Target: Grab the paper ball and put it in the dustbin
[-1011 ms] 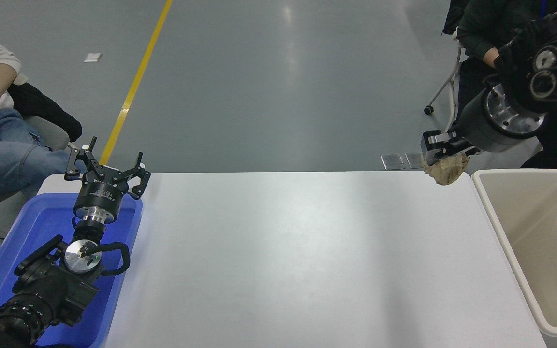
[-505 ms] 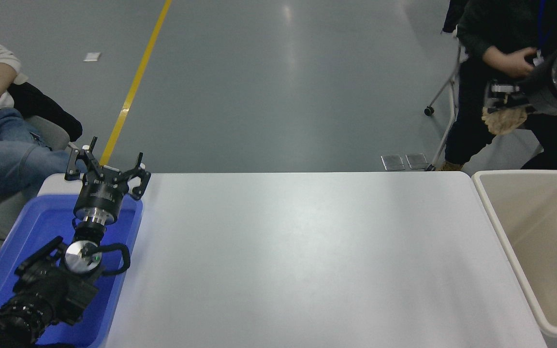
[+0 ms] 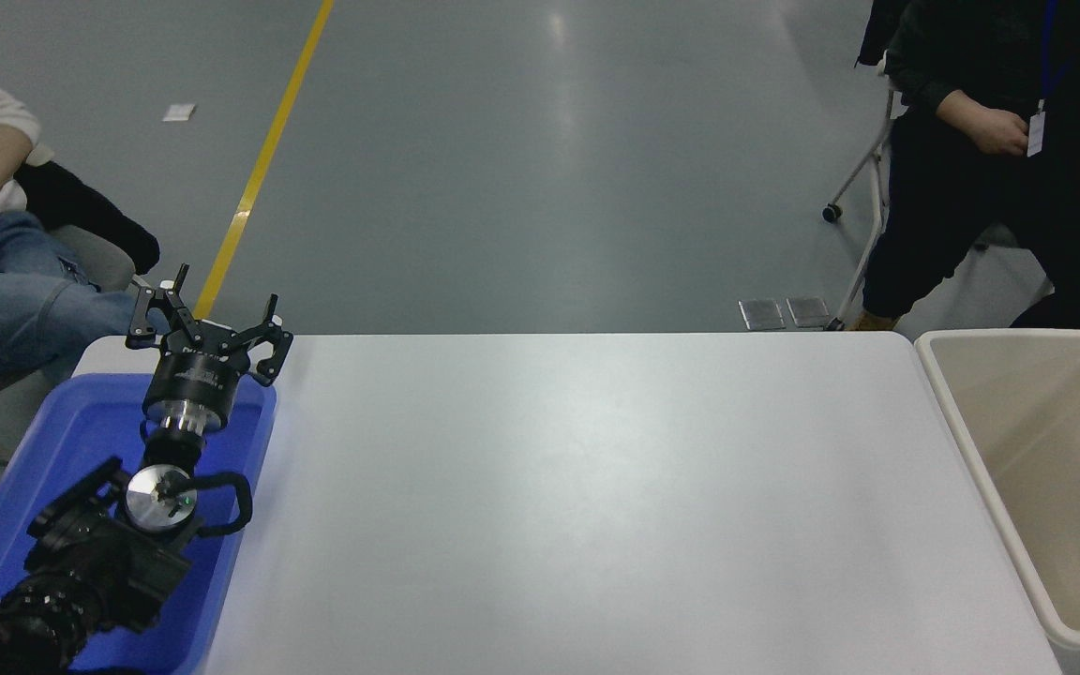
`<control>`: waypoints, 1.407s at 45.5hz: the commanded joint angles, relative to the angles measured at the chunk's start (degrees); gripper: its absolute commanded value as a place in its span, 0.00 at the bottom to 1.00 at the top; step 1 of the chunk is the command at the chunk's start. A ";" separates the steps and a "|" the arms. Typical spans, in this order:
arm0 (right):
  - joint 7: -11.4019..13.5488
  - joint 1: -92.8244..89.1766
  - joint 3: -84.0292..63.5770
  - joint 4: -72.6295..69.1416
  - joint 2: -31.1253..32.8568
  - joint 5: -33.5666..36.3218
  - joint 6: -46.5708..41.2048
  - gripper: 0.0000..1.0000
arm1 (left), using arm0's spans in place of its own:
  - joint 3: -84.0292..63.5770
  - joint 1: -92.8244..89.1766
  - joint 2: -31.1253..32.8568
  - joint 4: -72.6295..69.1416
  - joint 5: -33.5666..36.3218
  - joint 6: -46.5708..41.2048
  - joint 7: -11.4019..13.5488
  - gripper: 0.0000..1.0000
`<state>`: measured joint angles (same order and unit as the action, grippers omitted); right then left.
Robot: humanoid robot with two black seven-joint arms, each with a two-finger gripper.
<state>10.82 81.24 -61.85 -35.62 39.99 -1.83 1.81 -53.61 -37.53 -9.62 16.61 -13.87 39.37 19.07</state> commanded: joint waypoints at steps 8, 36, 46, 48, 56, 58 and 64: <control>-0.18 -31.92 19.39 17.67 -7.02 2.53 6.80 0.00 | 0.00 0.00 0.04 0.00 -0.01 0.01 0.00 0.99; -0.18 -42.31 27.04 27.71 -18.45 2.97 9.96 0.11 | 0.00 0.00 0.04 0.00 -0.01 0.01 0.00 0.99; -0.18 -41.95 27.22 27.62 -18.10 2.53 12.51 0.80 | 0.00 0.00 0.04 0.00 -0.01 0.01 0.00 0.99; -0.18 -41.87 27.22 27.71 -18.10 2.53 13.04 0.92 | 0.00 0.00 0.04 0.00 -0.01 0.01 0.00 0.99; -0.18 -41.78 27.22 27.62 -18.10 2.53 13.74 0.99 | 0.00 0.00 -0.05 0.00 -0.01 0.01 0.00 0.99; -0.18 -41.60 27.31 27.53 -18.10 2.53 13.57 0.99 | 0.00 0.00 0.04 0.00 -0.01 0.01 0.00 0.99; -0.18 -40.46 28.88 27.10 -18.01 2.53 13.22 0.99 | 0.00 0.00 0.04 0.00 -0.01 0.01 0.00 0.99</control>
<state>10.63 39.66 -34.59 -8.10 21.94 0.74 14.74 -53.62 -37.53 -9.60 16.61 -13.88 39.38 19.07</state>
